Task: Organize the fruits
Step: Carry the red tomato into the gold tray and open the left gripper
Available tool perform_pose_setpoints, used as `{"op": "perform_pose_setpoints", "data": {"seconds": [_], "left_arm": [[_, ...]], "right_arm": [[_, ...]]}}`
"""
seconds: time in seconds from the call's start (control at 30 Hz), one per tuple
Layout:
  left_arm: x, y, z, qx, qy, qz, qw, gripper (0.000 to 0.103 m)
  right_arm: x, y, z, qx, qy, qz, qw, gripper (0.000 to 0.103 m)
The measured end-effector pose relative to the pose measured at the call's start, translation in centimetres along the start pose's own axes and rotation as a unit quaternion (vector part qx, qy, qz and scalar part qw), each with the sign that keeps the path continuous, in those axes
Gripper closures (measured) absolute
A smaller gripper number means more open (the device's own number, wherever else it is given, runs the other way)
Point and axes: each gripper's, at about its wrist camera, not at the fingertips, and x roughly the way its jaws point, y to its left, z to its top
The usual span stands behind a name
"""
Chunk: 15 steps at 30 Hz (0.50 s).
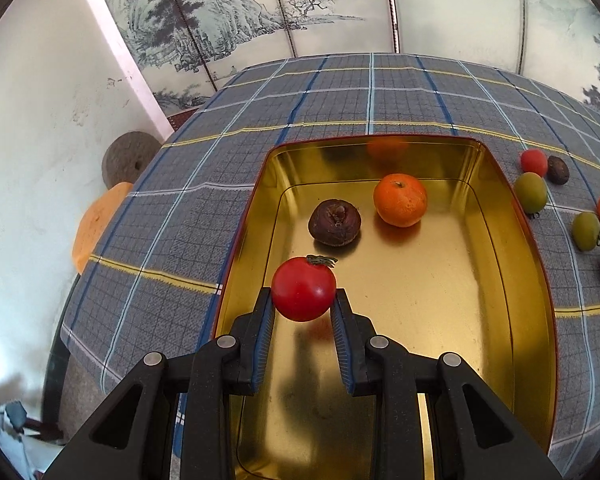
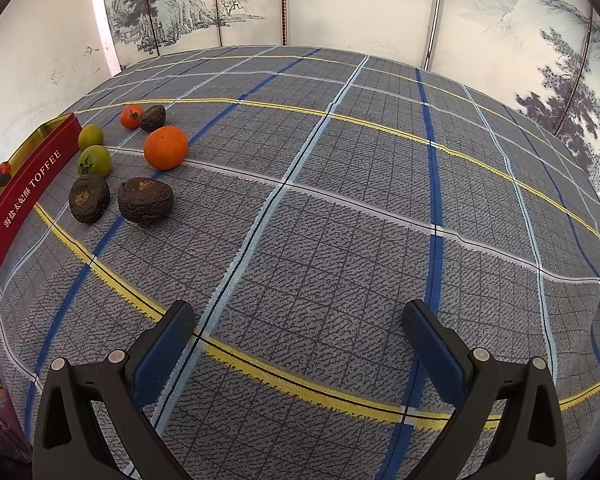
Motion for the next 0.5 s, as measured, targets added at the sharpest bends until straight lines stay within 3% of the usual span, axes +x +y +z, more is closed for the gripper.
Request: {"op": "perform_pose_setpoints", "data": {"seconds": [0.5], "left_arm": [[1.5,-0.2,1.7,0.011,0.012,0.018,0.9997,0.073]], "right_arm": [[0.0,0.1,0.1,0.000,0.000,0.000,1.000,0.000]]}}
